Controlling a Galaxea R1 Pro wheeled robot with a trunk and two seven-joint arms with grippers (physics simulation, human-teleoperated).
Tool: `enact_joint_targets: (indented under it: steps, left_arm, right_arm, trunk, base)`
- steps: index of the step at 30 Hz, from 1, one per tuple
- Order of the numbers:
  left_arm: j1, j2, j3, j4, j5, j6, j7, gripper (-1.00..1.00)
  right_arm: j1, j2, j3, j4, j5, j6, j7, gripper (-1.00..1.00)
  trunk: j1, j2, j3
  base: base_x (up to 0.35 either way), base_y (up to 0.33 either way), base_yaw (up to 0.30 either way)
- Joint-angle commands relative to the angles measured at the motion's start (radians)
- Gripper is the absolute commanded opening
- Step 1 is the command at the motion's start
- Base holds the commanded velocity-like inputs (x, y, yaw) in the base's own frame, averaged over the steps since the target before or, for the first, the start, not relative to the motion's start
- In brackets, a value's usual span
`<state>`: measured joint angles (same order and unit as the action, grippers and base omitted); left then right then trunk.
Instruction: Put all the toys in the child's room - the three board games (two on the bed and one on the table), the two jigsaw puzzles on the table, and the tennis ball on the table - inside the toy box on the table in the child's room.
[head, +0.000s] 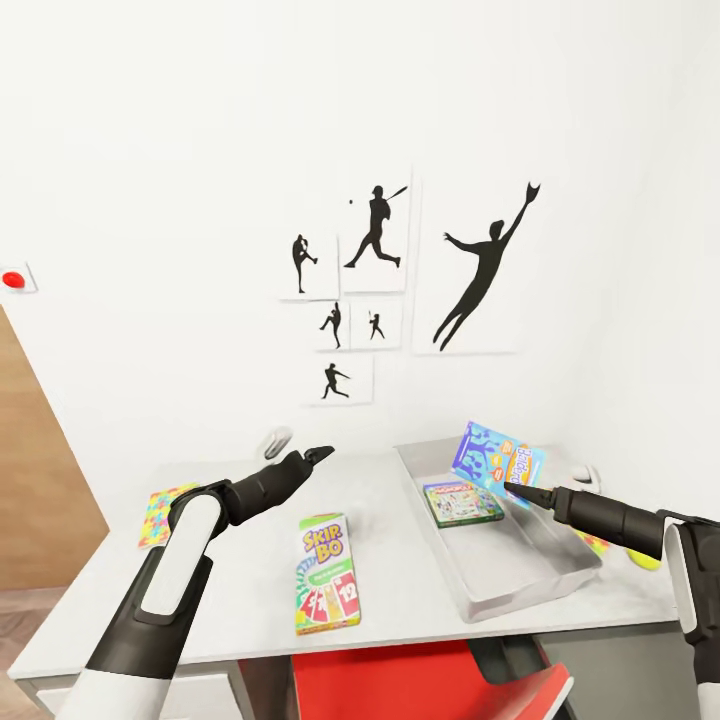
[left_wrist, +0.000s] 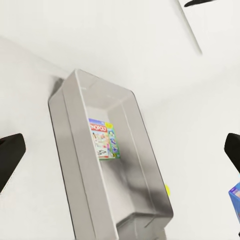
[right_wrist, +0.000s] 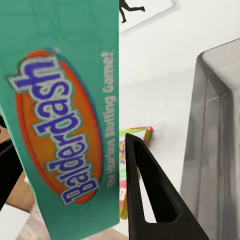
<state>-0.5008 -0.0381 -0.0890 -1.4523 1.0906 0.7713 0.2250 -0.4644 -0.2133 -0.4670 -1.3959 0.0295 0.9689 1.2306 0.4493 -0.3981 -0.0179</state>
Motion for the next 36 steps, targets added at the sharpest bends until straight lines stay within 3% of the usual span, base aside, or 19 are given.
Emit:
enact_joint_targets:
  steps: [1, 36]
  left_arm:
    - [-0.001, 0.000, 0.000, -0.001, 0.011, 0.002, 0.010, 1.00]
    - [-0.002, -0.004, -0.006, -0.001, 0.011, 0.002, 0.010, 1.00]
  right_arm:
    - [-0.001, 0.000, -0.001, 0.000, 0.003, 0.008, 0.006, -1.00]
    - [-0.001, 0.000, -0.001, -0.001, 0.001, 0.008, 0.013, -1.00]
  trunk:
    - [0.001, -0.002, -0.002]
    - [0.001, -0.002, -0.002]
  base:
    - [0.053, 0.067, 0.000]
    - [0.045, 0.008, 0.000]
